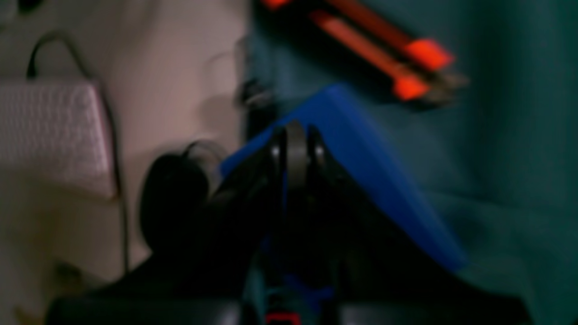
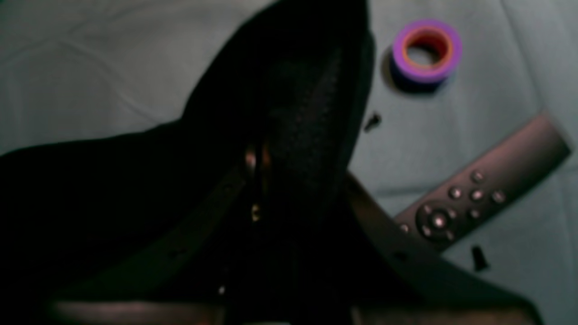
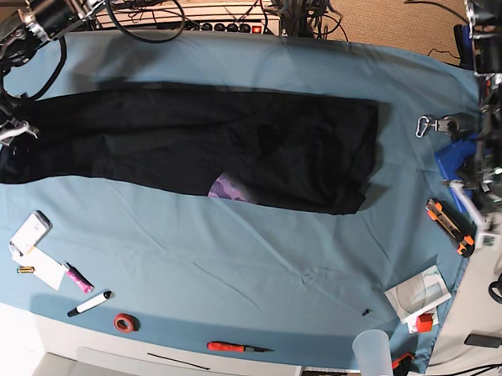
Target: Layout the t-shirt on the table in an organized manner, then fold the t-shirt properly
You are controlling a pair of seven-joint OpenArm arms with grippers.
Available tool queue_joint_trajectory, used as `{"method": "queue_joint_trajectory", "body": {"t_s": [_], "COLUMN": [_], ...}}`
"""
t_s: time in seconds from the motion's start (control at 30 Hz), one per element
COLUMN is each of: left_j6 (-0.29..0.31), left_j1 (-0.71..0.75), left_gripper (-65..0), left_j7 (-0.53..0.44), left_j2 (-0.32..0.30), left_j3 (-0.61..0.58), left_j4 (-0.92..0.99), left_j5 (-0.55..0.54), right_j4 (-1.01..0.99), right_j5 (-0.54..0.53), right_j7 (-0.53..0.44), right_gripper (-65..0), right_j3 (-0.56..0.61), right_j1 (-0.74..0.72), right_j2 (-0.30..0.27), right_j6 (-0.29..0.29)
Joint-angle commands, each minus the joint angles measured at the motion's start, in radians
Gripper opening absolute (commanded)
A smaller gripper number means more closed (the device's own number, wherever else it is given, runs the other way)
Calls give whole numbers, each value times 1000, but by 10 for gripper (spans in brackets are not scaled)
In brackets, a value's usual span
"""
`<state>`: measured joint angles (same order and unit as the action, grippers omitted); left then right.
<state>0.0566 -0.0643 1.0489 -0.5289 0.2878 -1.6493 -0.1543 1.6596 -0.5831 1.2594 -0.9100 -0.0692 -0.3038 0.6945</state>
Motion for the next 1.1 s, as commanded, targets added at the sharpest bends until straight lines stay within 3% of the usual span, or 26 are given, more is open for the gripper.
{"method": "queue_joint_trajectory", "body": {"t_s": [0.0,0.07,0.27,0.43,0.6,0.7,0.87,0.97,1.07], "left_j6": [-6,9,146,155,181,181,180,181,181], "left_j1": [-7,15,31,32,37,37,37,37,37], "left_gripper": [-650,-650,-650,-650,-650,-650,-650,-650,-650], "left_j7": [-32,-69,-92,-92,-92,-92,-92,-92,-92], "left_j2": [-22,-22,-18,-17,-16,-16,-16,-17,-16], "left_j3": [42,119,310,371,371,371,371,371,371], "left_j4": [-13,-13,-13,-13,-13,-13,-13,-13,-13], "left_j5": [1,-35,-183,-217,-229,-231,-271,-274,-274], "right_j4": [53,122,290,410,466,466,466,466,466], "right_j5": [-25,-24,-18,-18,-16,65,261,297,296], "right_j7": [-26,-26,-44,-30,56,47,5,6,-11], "right_gripper": [-650,-650,-650,-650,-650,-650,-650,-650,-484], "right_j3": [14,57,239,383,561,686,847,916,982], "right_j1": [1,32,114,120,120,123,122,129,157], "right_j2": [-12,9,64,98,113,113,113,113,113], "right_j6": [4,4,4,-26,-42,-51,-125,-127,-127]}}
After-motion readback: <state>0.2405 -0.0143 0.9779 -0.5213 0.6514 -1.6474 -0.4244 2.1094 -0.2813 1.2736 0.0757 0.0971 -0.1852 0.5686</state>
